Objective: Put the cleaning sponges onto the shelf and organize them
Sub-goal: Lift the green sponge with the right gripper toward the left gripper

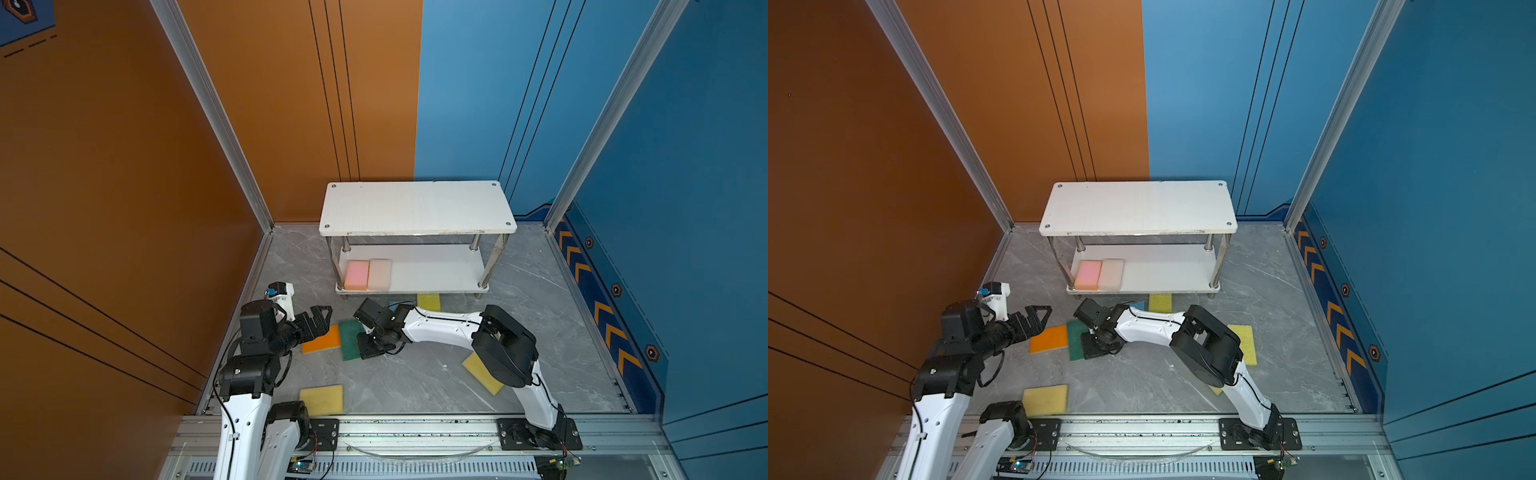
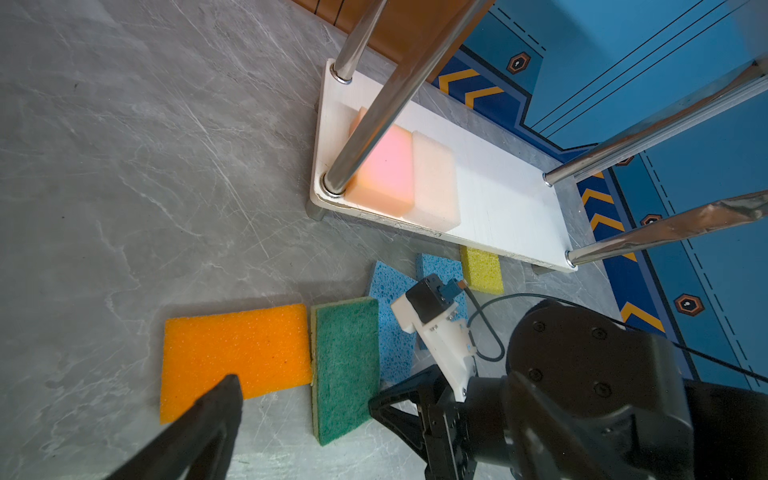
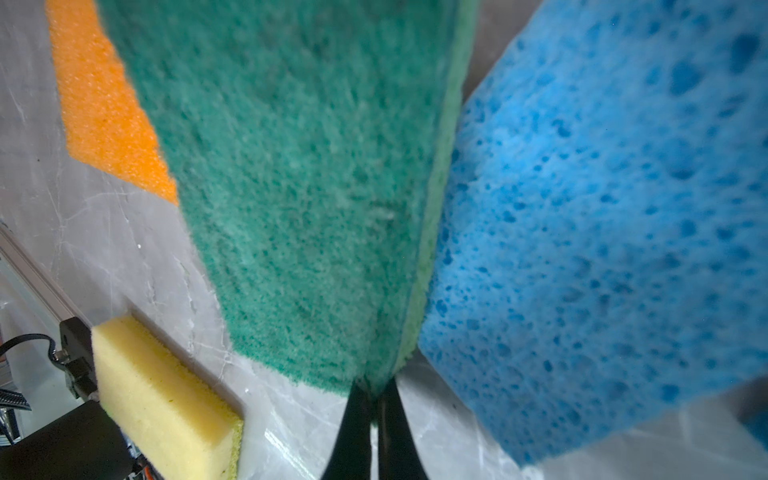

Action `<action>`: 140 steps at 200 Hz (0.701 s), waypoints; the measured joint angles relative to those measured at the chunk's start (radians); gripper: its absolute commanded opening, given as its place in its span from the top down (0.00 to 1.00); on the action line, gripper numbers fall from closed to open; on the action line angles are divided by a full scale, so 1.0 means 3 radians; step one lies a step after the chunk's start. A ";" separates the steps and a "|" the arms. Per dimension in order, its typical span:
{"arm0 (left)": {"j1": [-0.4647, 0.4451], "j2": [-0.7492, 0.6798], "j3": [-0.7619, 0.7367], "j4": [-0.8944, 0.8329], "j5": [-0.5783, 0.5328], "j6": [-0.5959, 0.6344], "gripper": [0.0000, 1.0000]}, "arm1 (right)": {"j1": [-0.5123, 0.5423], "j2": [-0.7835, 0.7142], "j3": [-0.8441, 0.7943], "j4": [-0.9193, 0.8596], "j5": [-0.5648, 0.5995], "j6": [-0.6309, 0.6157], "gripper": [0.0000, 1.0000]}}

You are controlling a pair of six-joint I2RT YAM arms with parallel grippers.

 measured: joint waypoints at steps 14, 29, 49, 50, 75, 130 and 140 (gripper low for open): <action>0.0009 0.0013 0.0000 0.0000 0.0000 0.0000 0.02 | 0.0000 -0.0088 -0.0099 0.0043 0.0003 -0.0003 1.00; 0.0011 0.0033 0.0000 0.0000 0.0000 0.0000 0.02 | 0.0000 -0.0212 -0.0216 0.0066 0.0009 -0.0004 1.00; 0.0011 0.0070 0.0000 0.0000 0.0001 0.0000 0.02 | -0.0008 -0.0369 -0.0360 0.0122 0.0013 -0.0005 1.00; 0.0011 0.0072 0.0000 0.0001 0.0001 0.0000 0.02 | -0.0009 -0.0375 -0.0365 0.0125 0.0013 -0.0005 1.00; 0.0011 0.0116 0.0000 0.0006 0.0028 0.0000 0.02 | -0.0052 -0.0585 -0.0567 0.0211 0.0010 -0.0018 1.00; -0.0089 0.0233 -0.0025 0.0122 0.0215 -0.0019 0.02 | -0.0271 -0.1102 -0.0994 0.0270 0.0010 -0.0085 1.00; -0.0186 0.0276 -0.0060 0.0167 0.0258 -0.0057 0.02 | -0.0305 -0.1212 -0.1071 0.0262 0.0013 -0.0122 1.00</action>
